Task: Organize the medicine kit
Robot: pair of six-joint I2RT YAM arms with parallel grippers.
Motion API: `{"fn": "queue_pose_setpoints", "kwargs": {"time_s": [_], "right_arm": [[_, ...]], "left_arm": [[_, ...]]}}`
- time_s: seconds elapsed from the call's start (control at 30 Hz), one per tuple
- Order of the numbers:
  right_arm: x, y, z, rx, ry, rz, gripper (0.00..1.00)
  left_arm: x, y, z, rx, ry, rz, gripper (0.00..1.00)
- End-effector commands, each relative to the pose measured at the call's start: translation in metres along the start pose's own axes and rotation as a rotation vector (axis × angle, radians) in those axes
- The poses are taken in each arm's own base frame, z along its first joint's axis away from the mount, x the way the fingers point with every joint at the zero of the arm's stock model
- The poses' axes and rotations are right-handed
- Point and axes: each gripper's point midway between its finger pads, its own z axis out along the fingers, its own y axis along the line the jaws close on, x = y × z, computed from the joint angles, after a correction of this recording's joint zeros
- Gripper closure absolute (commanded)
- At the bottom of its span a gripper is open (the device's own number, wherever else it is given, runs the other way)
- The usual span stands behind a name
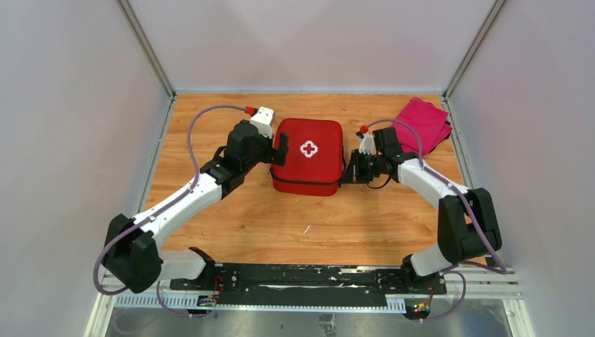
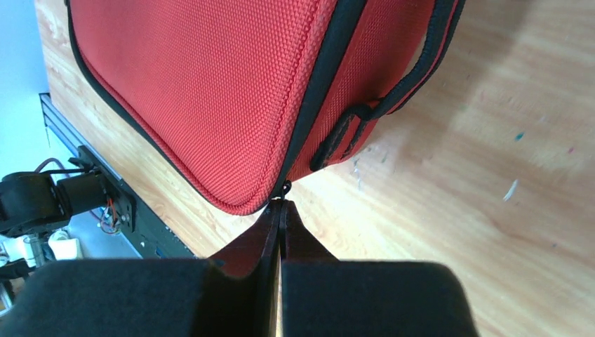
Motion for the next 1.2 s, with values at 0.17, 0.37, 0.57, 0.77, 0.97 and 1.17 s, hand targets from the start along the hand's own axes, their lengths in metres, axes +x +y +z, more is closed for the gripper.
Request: {"fn": "queue_pose_setpoints", "kwargs": {"time_s": [0.17,0.37,0.57,0.77,0.97,1.17], "right_arm": [[-0.038,-0.020,0.010,0.043,0.012,-0.051,1.00],[-0.043,-0.018,0.012,0.028,0.037,-0.062,1.00],[-0.051,-0.016,0.015,0.025,0.060,-0.079,1.00],[-0.073,-0.019,0.025,0.031,0.071,-0.107,1.00],[-0.090,-0.016,0.037,-0.006,0.103,-0.158,1.00],[-0.091,-0.018,0.050,-0.007,0.148,-0.190,1.00]], "left_arm": [[0.045,0.049,0.048,-0.089,0.142,-0.376,0.02],[0.067,0.049,0.075,-0.034,0.216,-0.453,0.06],[0.088,0.035,0.078,0.026,0.266,-0.512,0.09],[0.090,0.021,0.063,0.097,0.265,-0.523,0.09],[0.089,0.003,0.047,0.175,0.264,-0.493,0.09],[0.091,-0.051,0.021,0.292,0.279,-0.421,0.10]]}}
